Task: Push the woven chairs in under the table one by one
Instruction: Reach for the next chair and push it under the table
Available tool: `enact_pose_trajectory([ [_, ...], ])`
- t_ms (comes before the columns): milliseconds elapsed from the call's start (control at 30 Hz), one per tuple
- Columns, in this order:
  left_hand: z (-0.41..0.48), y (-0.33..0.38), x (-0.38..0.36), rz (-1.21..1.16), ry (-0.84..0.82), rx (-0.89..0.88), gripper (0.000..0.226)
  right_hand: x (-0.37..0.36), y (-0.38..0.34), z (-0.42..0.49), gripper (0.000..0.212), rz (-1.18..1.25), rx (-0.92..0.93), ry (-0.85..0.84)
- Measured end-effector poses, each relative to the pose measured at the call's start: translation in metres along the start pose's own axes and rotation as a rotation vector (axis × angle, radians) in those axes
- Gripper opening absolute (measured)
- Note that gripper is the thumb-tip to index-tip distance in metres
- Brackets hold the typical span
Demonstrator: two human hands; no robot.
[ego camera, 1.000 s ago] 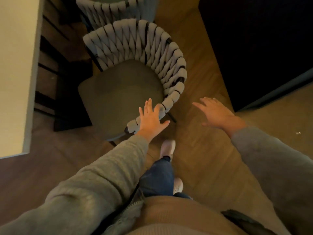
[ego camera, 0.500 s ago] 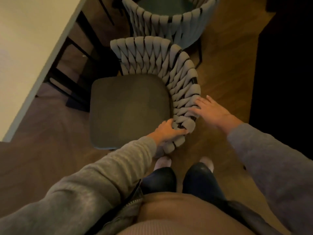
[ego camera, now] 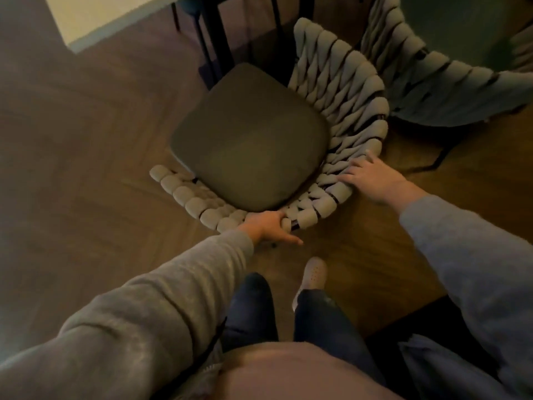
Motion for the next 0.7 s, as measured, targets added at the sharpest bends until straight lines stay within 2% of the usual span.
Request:
enact_pose_trajectory([
  [100, 0.007, 0.008, -0.008, 0.235, 0.213, -0.065, 0.053, -0.004, 0.006, 0.016, 0.072, -0.047, 0.157, 0.024],
  [200, 0.013, 0.018, -0.011, 0.266, 0.335, -0.091, 0.046, -0.005, 0.011, 0.033, 0.071, -0.05, 0.2, 0.011],
  [333, 0.017, 0.017, -0.015, 0.241, 0.385, -0.139, 0.028, -0.013, 0.016, 0.05, 0.053, -0.185, 0.204, -0.048],
  [433, 0.019, 0.016, -0.015, 0.272, 0.395, -0.183, 0.024, -0.018, 0.016, 0.053, 0.04, -0.173, 0.153, -0.039],
  [700, 0.025, 0.013, 0.011, 0.284, 0.41, -0.277, 0.027, -0.011, 0.016, 0.072, 0.035, -0.157, 0.084, -0.024],
])
Point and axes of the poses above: each hand's wrist, its own z-axis towards the middle knuckle, its own x-axis out of the back of the hand, y = z × x, the point moved 7 cm from there along z, towards the middle knuckle, and after that the axes turned 10 degrees about -z, right-handed, at the moved point
